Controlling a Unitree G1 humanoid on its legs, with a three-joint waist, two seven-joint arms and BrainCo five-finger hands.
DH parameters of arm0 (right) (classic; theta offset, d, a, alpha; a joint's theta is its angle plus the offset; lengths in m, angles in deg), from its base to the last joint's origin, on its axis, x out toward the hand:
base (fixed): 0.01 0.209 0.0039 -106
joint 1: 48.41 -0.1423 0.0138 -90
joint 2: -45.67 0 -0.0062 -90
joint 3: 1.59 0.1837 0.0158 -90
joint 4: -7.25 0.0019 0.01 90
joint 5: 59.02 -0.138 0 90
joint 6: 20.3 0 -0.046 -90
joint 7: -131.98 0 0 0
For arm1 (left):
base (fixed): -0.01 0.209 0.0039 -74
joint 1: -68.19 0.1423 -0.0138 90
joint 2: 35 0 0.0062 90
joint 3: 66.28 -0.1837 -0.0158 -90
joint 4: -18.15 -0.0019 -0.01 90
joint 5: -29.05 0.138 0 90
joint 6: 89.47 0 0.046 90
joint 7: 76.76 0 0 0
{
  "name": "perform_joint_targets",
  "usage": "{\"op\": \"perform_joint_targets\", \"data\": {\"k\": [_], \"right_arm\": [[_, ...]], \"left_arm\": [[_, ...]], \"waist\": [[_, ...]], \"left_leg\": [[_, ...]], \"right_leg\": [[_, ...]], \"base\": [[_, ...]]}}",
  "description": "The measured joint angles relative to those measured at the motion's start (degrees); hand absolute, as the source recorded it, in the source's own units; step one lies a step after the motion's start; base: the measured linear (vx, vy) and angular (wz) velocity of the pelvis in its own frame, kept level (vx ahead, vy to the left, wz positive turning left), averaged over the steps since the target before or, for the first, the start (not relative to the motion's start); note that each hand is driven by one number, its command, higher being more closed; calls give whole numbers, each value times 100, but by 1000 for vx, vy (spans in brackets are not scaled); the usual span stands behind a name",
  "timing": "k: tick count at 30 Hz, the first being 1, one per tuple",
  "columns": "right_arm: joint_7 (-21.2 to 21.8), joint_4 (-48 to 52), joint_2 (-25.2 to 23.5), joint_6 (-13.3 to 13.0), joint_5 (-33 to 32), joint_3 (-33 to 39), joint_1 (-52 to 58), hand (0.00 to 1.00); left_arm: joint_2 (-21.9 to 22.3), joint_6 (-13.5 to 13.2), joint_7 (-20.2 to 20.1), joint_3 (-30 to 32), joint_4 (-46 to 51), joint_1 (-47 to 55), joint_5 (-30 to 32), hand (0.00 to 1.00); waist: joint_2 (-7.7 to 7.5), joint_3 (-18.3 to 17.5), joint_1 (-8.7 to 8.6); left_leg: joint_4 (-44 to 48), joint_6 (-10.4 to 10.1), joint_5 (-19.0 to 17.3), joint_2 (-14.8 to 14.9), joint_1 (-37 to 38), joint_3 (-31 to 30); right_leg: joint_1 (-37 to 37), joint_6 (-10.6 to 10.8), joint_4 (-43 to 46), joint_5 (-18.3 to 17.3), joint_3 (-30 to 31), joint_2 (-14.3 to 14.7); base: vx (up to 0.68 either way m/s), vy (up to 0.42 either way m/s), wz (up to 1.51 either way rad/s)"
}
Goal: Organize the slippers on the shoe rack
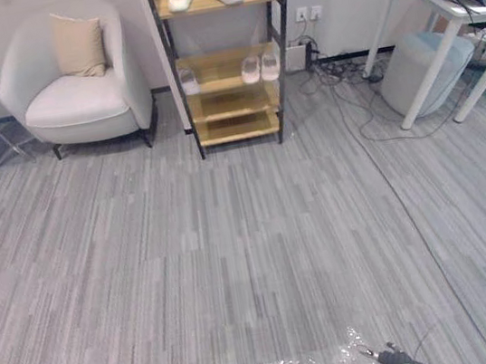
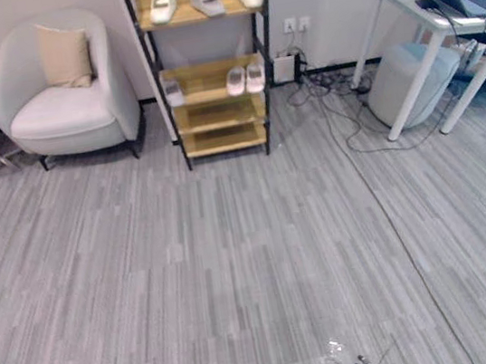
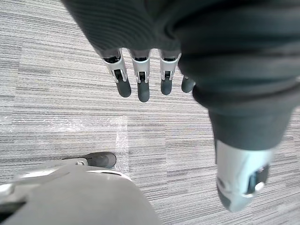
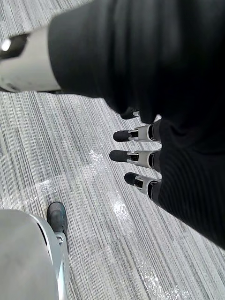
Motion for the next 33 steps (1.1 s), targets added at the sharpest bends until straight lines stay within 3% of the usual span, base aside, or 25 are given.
{"op": "perform_joint_targets", "data": {"k": [2,4,5,6,7,8,10,11,12,13,14,15,16,18,19,21,22,23,24,26,28,29,31,33], "right_arm": [[-1,11,7,-3,-10,0,-13,0],[-35,57,13,1,-16,-5,17,0],[-57,128,30,7,-19,-1,40,0],[-63,179,22,10,-23,5,102,0],[-75,195,27,15,-24,6,122,0],[-82,193,38,23,-23,5,108,0],[-88,186,57,60,-19,5,4,0],[-92,183,71,64,-18,4,-41,0],[-101,180,129,65,-9,-10,-105,0],[-100,180,132,65,-9,-14,-123,0],[-113,172,128,65,-9,-42,-168,0],[-110,135,61,67,-4,-86,-206,0],[-84,114,-35,68,5,-145,-198,0],[-49,145,-137,65,11,-143,-234,0],[-32,124,-137,66,13,-141,-230,0],[10,96,-163,71,186,-140,-209,0],[28,92,-183,72,233,-144,-195,0],[45,103,-183,69,218,-147,-178,0],[52,183,-147,59,231,-177,-189,0],[56,217,-140,46,232,-181,-273,0],[60,215,-129,14,229,-179,-362,0],[61,245,-97,-11,227,-178,-405,0],[60,235,-83,3,227,-181,-486,0],[64,206,-119,7,229,-204,-467,0]], "left_arm": [[-8,0,-3,52,30,-23,0,0],[106,7,6,341,231,8,-7,0],[206,6,12,508,284,32,-11,0],[209,4,30,582,306,41,-43,0],[224,4,63,598,343,47,-83,0],[225,3,71,595,349,38,-111,0],[224,-2,76,596,376,28,-131,0],[231,-2,91,592,375,30,-135,0],[305,-10,109,545,369,87,-191,0],[323,-10,110,540,365,105,-216,0],[331,-18,109,538,303,129,-265,0],[304,-25,108,543,261,160,-286,0],[217,-49,108,556,234,164,-287,0],[128,-61,105,561,227,69,-282,0],[132,-62,105,558,218,37,-282,0],[99,-54,98,502,213,84,-280,0],[50,-49,99,387,218,99,-270,0],[35,-46,98,330,217,106,-265,0],[20,-45,98,224,215,70,-256,0],[8,-56,85,152,216,-65,-239,0],[23,-59,75,151,218,-156,-236,0],[46,-60,72,152,223,-208,-230,0],[80,-65,72,153,226,-232,-227,0],[-9,-74,75,165,225,-201,-226,0]], "waist": [[23,95,11],[97,203,33],[154,245,118],[100,290,169],[121,303,193],[107,300,211],[87,339,270],[100,357,287],[233,352,338],[273,355,350],[283,373,383],[214,349,443],[32,256,451],[-122,194,482],[-130,193,558],[-169,187,553],[-188,197,541],[-165,191,516],[-155,171,448],[-85,207,289],[-47,234,211],[3,267,192],[24,308,187],[-159,354,176]], "left_leg": [[1459,-240,-382,175,-634,52],[3020,-184,-333,439,-1284,188],[3671,-94,-132,536,-1519,188],[4069,-79,-6,549,-1721,190],[4181,-26,-232,522,-1852,177],[3943,-26,-392,455,-1955,160],[2556,-59,-366,210,-2136,95],[1870,-124,-155,99,-2179,12],[632,-379,279,112,-2140,-54],[531,-398,296,138,-2159,-98],[656,-253,691,152,-2193,-70],[891,-98,740,37,-2219,-43],[1277,195,493,-88,-2409,48],[1486,356,160,-233,-2458,110],[1464,393,20,-251,-2263,166],[1272,451,-238,-352,-1621,184],[1023,477,-322,-436,-1122,164],[836,486,-340,-476,-852,153],[483,542,-330,-500,-333,90],[189,581,-313,-403,201,-41],[77,562,-323,-257,465,-131],[69,448,-390,-127,587,-153],[-129,289,-485,31,894,-184],[-232,55,-755,-29,1283,-309]], "right_leg": [[37,-129,26,-190,-8,52],[116,-248,182,-323,54,117],[198,-308,261,-394,122,142],[280,-369,314,-453,195,101],[306,-385,372,-523,274,53],[312,-375,394,-562,315,-11],[285,-264,389,-657,452,-254],[288,-202,379,-723,496,-365],[297,-23,372,-898,660,-448],[312,20,373,-930,695,-447],[402,59,373,-1068,841,-478],[483,85,390,-1183,913,-595],[424,118,606,-1225,985,-737],[31,298,1440,-1200,1119,-866],[-214,629,2191,-1027,1248,-875],[-614,1502,3801,-517,1267,-895],[-891,1414,4809,-417,953,-1014],[-1061,1150,5283,-478,608,-1141],[-1301,686,5696,-711,-71,-1317],[-1689,346,5247,-1124,-895,-1289],[-2076,297,4164,-1202,-1128,-1064],[-2285,266,3346,-1013,-1061,-853],[-2411,277,1879,-214,-858,-544],[-2405,297,986,637,-578,-531]], "base": [[-16,-28,6],[4,-29,-14],[63,16,-30],[127,40,-27],[145,46,-23],[179,65,-25],[208,116,-31],[301,222,-50],[272,232,-45],[396,351,-56],[330,279,-46],[453,304,-51],[501,237,-23],[610,256,-1],[480,213,-12],[430,170,-15],[492,165,-9],[487,140,-7],[562,131,13],[500,36,34],[411,-40,31],[459,-73,27],[506,-132,28],[533,-228,44]]}}
